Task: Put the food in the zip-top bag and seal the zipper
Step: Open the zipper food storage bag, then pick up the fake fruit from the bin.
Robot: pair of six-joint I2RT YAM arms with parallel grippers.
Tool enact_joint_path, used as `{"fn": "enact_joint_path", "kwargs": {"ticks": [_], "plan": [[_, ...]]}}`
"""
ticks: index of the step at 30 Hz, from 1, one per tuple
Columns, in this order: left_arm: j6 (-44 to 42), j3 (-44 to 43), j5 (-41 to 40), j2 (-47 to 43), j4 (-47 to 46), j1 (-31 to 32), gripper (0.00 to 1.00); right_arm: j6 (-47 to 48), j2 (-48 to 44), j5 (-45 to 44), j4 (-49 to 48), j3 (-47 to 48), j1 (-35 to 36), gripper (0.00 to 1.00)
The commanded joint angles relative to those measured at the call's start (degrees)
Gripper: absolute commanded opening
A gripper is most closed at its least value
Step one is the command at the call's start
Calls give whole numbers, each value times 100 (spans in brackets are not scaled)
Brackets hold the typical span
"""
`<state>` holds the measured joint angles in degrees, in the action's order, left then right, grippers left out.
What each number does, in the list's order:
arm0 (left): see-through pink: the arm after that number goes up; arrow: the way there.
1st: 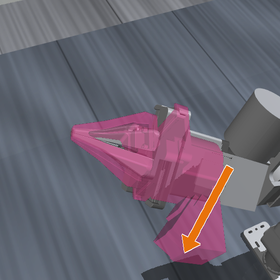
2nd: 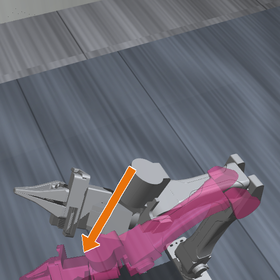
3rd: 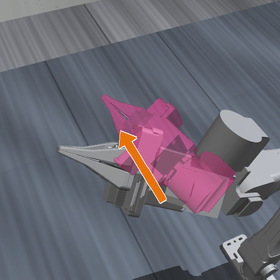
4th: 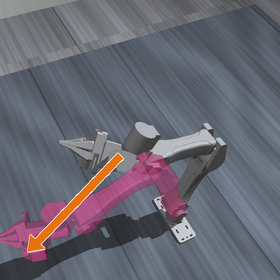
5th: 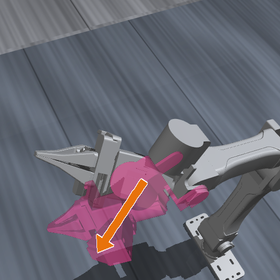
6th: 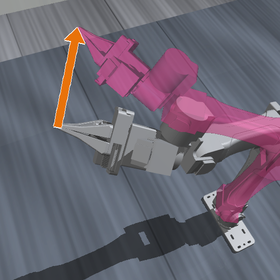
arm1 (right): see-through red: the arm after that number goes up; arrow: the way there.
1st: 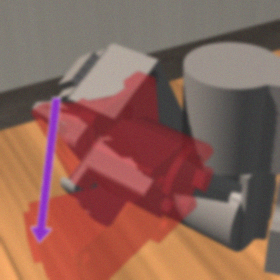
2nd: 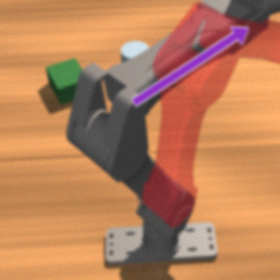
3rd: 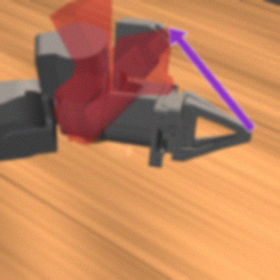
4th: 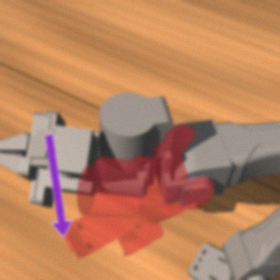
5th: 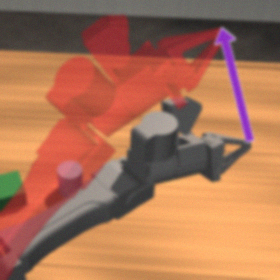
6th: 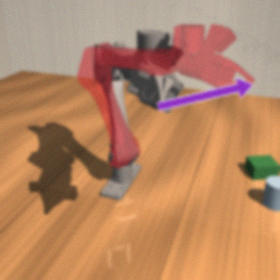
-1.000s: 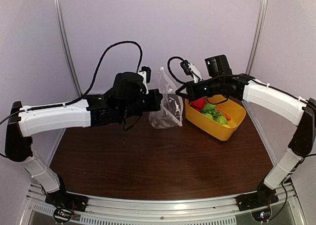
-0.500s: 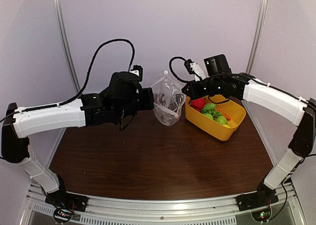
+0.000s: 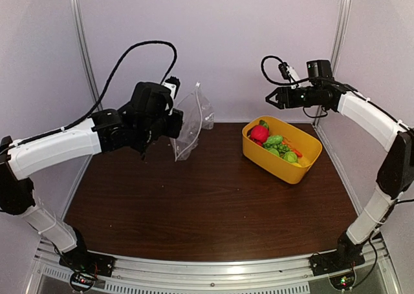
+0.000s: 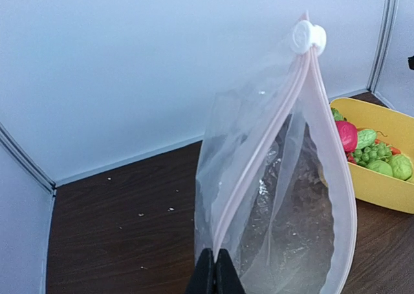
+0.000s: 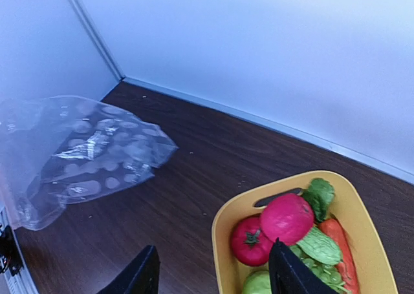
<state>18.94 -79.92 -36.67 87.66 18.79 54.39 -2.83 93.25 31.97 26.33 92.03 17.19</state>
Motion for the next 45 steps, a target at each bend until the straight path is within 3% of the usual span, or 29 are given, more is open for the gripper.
{"fn": "enact_joint_path", "kwargs": {"ticks": [1, 4, 9, 15, 27, 45], "plan": [[-1183, -151, -133, -364, 360, 15, 0, 184, 585, -291, 81, 20, -465, 62], [-1269, -214, 613, 50, 626, 9, 0, 412, 937, -627, -48, 12, -523, 71], [-997, 63, 1999, 901, 334, 19, 0, 285, 1534, -548, -174, 264, -527, 75], [-880, 429, 2950, 807, -219, 1, 0, 373, 2291, -400, 216, 1089, -523, 79], [-681, 802, 3195, 525, -505, -63, 0, -259, 3345, -576, 185, 1770, -507, 84], [-613, 845, 3165, 494, -455, -242, 0, -562, 3476, -377, 256, 1423, -366, 84]]}}
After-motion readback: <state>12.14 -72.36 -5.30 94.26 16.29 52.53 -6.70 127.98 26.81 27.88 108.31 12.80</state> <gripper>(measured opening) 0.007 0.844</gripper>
